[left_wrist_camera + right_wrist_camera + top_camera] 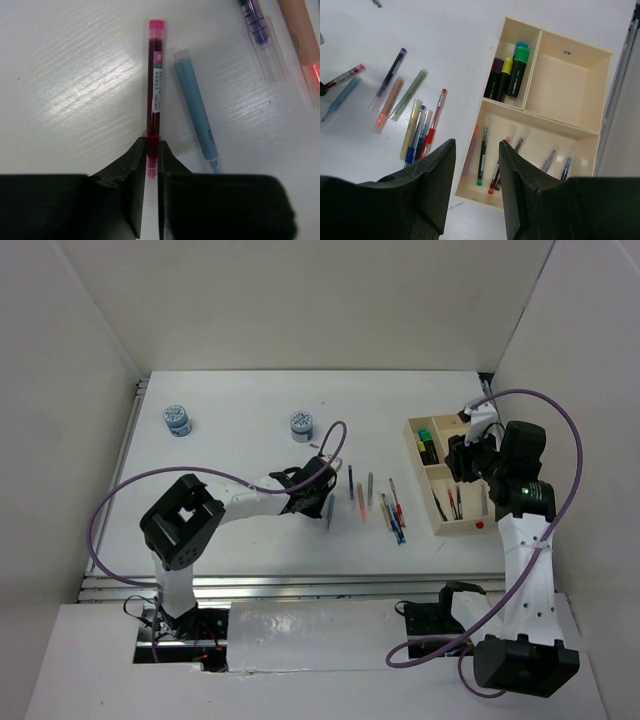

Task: Sort the stationery into containers
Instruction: Pick up the pen from the center of the board, then place the pen in the storage box.

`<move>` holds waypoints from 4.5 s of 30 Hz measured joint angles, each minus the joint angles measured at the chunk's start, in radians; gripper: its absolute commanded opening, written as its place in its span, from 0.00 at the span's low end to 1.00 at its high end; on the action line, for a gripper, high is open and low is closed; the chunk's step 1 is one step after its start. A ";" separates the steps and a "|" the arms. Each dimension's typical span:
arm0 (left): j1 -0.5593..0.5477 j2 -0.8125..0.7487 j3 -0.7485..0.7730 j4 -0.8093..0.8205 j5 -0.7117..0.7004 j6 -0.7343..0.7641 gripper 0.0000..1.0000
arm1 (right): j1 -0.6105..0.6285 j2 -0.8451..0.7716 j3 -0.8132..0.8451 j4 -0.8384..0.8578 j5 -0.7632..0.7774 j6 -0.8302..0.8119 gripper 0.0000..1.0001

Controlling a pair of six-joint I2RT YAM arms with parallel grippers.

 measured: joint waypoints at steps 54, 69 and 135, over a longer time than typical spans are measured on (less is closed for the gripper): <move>0.320 -0.483 -0.129 -0.069 1.272 -0.283 0.99 | 1.180 -0.064 -0.211 0.106 0.200 -0.726 0.00; 0.569 -0.475 0.069 -0.117 0.731 -0.124 0.99 | -0.323 0.104 -0.260 0.034 -0.002 -0.153 0.00; 0.305 -0.396 -0.061 -0.063 0.409 -0.076 0.99 | -0.318 0.568 -0.182 0.179 0.144 0.076 0.39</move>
